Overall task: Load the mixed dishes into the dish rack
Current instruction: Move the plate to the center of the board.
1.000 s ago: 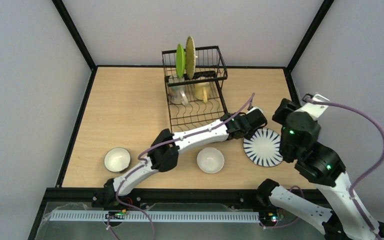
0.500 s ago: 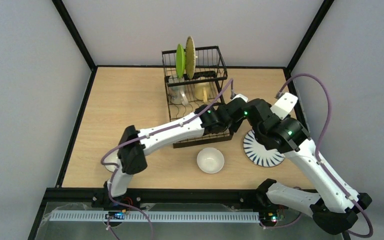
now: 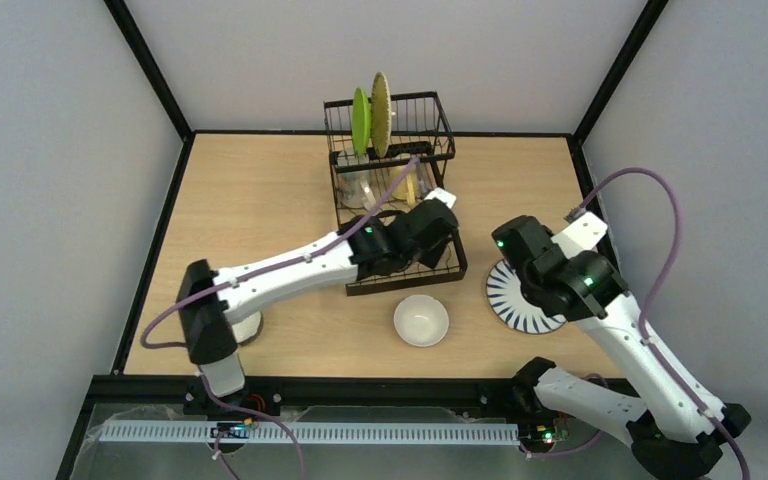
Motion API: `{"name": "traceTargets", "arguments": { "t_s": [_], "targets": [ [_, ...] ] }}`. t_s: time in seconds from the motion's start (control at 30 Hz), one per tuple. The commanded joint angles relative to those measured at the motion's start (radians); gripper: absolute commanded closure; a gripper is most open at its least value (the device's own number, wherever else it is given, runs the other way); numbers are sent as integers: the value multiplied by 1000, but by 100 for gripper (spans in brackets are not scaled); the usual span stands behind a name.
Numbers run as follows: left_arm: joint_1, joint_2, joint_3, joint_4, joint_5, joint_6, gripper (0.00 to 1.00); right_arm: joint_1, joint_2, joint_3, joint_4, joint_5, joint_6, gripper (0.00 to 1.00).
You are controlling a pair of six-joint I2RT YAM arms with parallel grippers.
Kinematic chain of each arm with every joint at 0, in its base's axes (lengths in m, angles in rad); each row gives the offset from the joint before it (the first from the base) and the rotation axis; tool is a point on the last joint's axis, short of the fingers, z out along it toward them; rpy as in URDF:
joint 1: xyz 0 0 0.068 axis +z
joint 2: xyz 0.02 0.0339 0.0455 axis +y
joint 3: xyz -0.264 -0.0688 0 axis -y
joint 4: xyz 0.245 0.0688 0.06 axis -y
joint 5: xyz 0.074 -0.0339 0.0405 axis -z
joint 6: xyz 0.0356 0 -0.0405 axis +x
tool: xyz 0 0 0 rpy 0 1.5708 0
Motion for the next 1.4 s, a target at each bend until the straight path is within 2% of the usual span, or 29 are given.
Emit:
{"name": "traceTargets", "arguments": {
  "t_s": [0.0, 0.2, 0.47, 0.67, 0.93, 1.17, 1.37],
  "targets": [
    [49, -134, -100, 20, -27, -26, 23, -33, 32, -60, -22, -32, 109, 0],
    [83, -274, -258, 56, -14, -63, 19, -174, 76, -143, 113, -170, 14, 0],
    [96, -383, -376, 106, 44, -98, 18, -553, 122, -224, 280, -422, -191, 0],
    [98, -412, -441, 160, 140, -120, 17, -749, 212, -227, 301, -503, -277, 0],
    [98, -403, -473, 200, 216, -120, 13, -885, 284, -265, 382, -579, -311, 0],
    [96, -397, -491, 218, 250, -120, 12, -946, 374, -260, 469, -607, -324, 0],
    [96, -394, -509, 233, 290, -126, 7, -1002, 457, -216, 568, -615, -456, 0]
  ]
}}
